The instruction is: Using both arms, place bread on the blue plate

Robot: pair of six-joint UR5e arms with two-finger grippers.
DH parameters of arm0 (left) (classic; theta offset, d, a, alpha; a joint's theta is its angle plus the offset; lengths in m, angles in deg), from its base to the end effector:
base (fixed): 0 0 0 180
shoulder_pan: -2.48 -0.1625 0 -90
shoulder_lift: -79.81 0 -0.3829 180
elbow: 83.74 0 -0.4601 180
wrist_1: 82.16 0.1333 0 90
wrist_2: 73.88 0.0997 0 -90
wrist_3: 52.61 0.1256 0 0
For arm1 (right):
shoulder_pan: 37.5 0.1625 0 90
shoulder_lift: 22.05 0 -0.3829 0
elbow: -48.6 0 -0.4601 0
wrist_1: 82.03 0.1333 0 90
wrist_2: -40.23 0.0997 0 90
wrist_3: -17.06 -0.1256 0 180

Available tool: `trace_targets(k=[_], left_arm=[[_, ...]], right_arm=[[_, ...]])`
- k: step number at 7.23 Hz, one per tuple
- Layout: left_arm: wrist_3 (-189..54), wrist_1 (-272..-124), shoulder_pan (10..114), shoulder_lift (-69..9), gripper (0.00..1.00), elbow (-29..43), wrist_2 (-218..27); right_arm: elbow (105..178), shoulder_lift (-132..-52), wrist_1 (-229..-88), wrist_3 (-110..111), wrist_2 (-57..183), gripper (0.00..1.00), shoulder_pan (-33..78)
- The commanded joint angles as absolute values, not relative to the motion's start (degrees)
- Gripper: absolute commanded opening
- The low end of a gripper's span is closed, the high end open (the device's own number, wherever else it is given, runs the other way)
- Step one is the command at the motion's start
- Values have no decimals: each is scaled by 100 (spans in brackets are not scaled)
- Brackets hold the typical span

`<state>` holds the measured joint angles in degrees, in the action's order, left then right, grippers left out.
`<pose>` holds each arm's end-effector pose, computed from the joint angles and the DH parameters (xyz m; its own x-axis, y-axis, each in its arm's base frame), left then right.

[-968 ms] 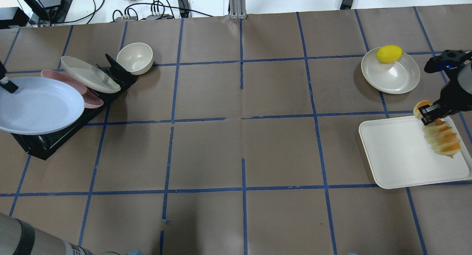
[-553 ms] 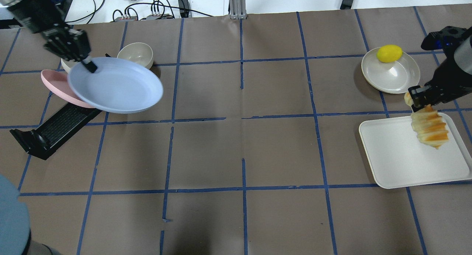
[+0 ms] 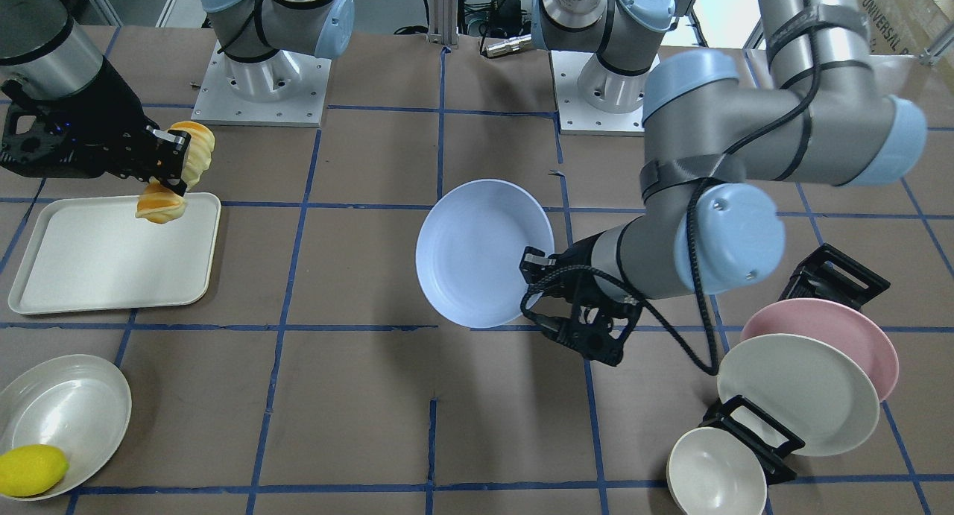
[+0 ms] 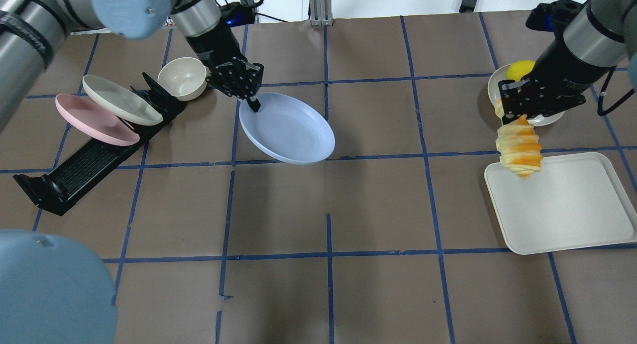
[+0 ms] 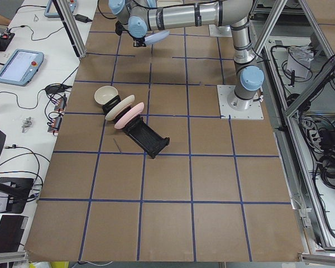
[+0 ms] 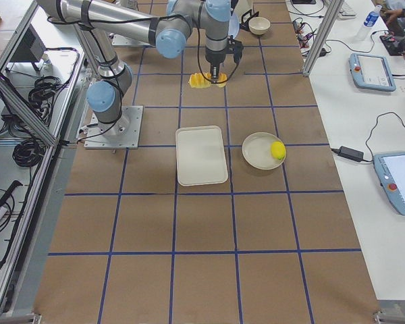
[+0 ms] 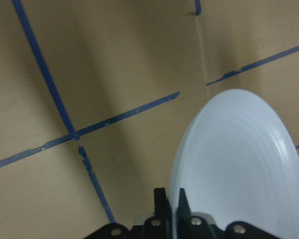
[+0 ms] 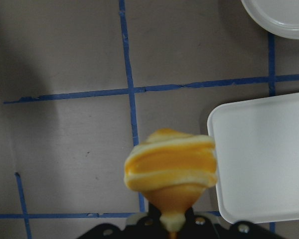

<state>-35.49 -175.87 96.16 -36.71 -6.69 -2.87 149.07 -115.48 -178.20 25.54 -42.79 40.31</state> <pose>-0.2173 -0.6656 0.2541 -0.8897 0.2463 0.3844 0.3382 0.9212 0.1924 0.0330 -0.5509 0.3622 -0.9904 0.0650 -0.1224 0.0658 0.9978 -0.0029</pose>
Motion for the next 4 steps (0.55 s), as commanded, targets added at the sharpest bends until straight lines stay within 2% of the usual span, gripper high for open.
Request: trace_targets(k=[1, 3, 4], left_arm=[[-3653, -16264, 9906, -4067, 7, -70, -479], [-3653, -15603, 9933, -4375, 9, 97, -628], [-3661, -15338, 9968, -4533, 26, 125, -655]], right_arm=[[14836, -11347, -17976, 2662, -4221, 8, 4344], [14889, -11293, -17994, 2860, -4204, 7, 4379], [14932, -11259, -18038, 2057, -4212, 6, 4580]])
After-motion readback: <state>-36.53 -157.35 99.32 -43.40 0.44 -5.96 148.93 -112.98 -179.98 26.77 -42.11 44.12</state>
